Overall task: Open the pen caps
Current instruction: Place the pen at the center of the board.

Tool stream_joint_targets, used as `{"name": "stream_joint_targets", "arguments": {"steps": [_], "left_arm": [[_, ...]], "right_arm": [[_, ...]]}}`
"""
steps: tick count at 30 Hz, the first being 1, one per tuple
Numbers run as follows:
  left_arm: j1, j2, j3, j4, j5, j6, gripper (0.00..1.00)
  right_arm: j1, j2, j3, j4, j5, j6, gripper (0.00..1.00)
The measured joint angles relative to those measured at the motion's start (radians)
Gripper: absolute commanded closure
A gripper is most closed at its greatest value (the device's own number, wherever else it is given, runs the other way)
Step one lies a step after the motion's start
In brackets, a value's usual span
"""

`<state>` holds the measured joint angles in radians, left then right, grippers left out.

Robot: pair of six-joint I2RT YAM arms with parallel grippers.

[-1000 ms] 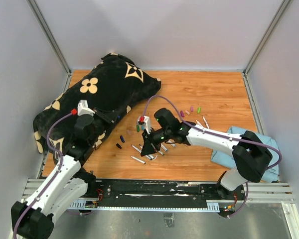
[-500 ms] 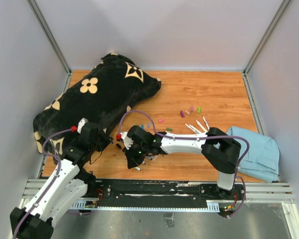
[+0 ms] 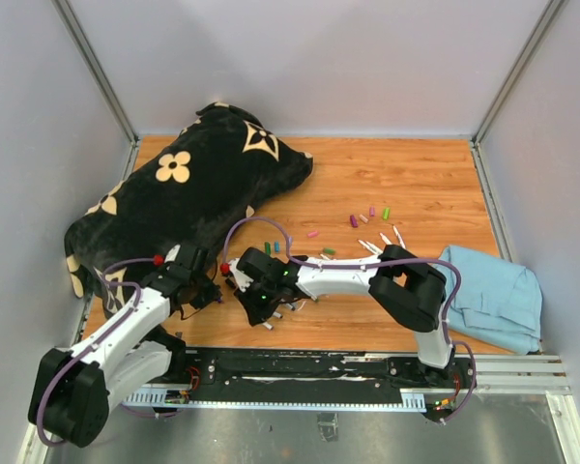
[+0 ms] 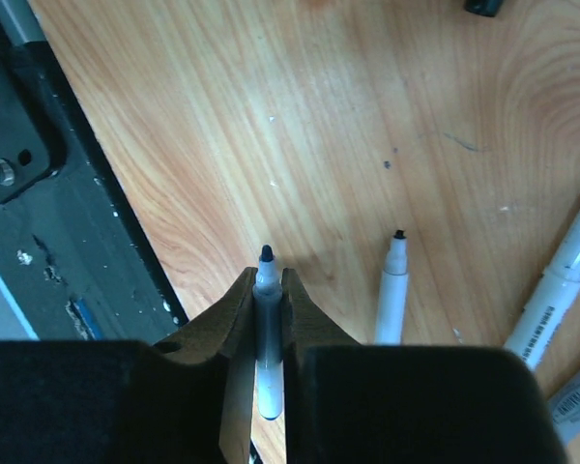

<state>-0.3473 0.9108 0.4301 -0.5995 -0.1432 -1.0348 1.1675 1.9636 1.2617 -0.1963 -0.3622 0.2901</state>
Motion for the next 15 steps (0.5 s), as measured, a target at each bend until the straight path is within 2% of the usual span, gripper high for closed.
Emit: {"name": "stream_joint_targets", "arguments": {"steps": [12,15], "left_arm": [[0.0,0.094,-0.013,0.1,0.0,-0.002,0.92],[0.0,0.101,-0.016,0.117,0.001,-0.003,0.88]], "right_arm": [[0.006,0.021,0.04,-0.038,0.087,-0.018,0.8],[0.006,0.021,0.043,-0.041,0.101,-0.021,0.8]]}}
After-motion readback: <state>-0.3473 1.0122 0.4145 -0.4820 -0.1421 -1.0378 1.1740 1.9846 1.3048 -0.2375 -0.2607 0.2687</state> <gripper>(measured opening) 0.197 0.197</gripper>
